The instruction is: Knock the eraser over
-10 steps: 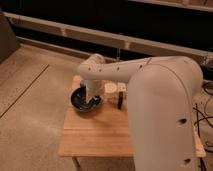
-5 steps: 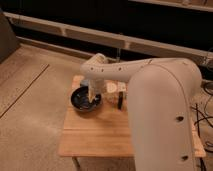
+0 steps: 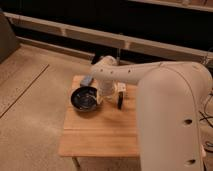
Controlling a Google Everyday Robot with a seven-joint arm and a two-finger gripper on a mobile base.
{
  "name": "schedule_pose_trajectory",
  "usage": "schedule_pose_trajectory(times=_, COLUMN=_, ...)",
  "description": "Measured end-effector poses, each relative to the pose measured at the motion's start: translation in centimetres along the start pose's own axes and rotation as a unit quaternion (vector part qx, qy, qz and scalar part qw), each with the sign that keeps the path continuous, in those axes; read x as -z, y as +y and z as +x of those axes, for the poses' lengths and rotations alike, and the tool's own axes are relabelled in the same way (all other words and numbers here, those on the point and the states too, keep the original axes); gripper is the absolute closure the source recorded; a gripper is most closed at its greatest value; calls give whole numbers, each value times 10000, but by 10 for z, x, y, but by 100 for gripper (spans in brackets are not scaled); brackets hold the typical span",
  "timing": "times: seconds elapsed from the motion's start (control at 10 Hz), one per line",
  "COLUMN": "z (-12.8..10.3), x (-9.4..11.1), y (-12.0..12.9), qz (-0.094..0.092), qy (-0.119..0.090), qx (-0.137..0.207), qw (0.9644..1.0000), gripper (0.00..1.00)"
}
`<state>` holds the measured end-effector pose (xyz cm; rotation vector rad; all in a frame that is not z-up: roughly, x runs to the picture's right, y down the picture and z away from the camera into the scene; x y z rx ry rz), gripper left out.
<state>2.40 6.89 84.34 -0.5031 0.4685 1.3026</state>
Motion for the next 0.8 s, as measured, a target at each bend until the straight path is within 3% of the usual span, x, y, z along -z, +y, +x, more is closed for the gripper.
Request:
schedule_pose_trajectory(times=0.4, z=13, x=-1, y=-28, qz=14, qy=-30, qx=-165, qw=9999, gripper=35)
schedule_pose_trajectory(times=0.8, z=13, x=19, y=-33, qz=99, qy=-149, qx=-255, qw=9995, gripper=35)
